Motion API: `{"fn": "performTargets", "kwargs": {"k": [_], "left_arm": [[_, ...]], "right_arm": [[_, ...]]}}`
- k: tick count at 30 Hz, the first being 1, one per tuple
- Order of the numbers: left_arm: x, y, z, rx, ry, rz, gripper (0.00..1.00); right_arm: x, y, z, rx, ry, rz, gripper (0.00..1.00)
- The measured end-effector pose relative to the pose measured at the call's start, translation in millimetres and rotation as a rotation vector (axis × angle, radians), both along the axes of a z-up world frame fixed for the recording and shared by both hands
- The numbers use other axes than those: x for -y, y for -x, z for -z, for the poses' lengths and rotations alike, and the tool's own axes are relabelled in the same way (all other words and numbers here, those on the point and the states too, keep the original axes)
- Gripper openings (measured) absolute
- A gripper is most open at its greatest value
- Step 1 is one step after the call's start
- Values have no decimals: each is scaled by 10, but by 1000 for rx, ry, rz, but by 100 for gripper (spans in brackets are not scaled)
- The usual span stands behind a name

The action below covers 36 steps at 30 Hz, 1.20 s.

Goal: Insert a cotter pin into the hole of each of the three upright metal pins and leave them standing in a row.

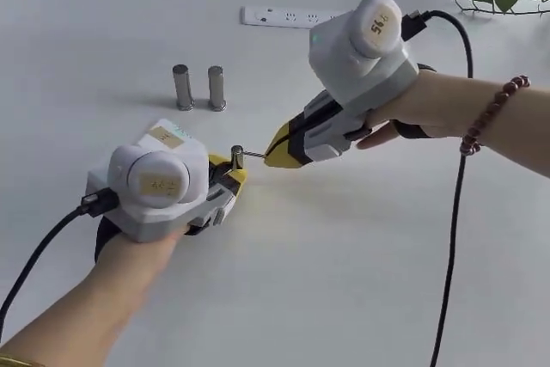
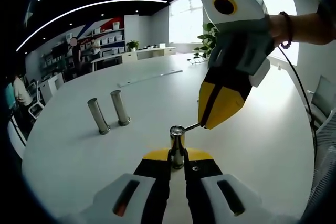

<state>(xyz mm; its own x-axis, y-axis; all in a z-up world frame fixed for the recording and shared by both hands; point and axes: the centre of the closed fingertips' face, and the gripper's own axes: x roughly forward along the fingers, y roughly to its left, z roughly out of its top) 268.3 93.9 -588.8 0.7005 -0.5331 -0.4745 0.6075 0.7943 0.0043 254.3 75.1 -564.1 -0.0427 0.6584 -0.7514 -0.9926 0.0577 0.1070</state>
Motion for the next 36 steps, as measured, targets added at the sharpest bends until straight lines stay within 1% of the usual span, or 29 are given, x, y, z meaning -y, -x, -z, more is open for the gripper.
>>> {"fn": "performTargets", "kwargs": {"k": [4,9,12,14,18,25,32,33,34,36], "left_arm": [[11,7,-1,3,1,10,7],[18,2,10,6,-14,18,7],[21,2,11,6,-16,23,7],[27,7,12,2,-9,26,7],[37,10,16,8,-24,36,7],[58,14,21,9,-32,42,7],[60,16,21,6,-25,30,7],[62,18,21,6,-26,29,7],[63,17,22,7,-28,29,7],[62,18,22,6,-28,28,7]], "right_arm": [[-25,-11,-5,8,1,-3,0],[-61,15,-10,26,12,-22,0],[-78,13,-15,52,37,-40,0],[-105,15,-27,75,45,-60,0],[-161,5,-31,97,57,-81,0],[-203,-29,-16,100,60,-90,0],[-188,-63,-2,86,49,-48,0],[-169,-83,5,90,54,-33,1],[-158,-96,14,87,61,-24,4],[-138,-95,8,84,54,-12,10]]}}
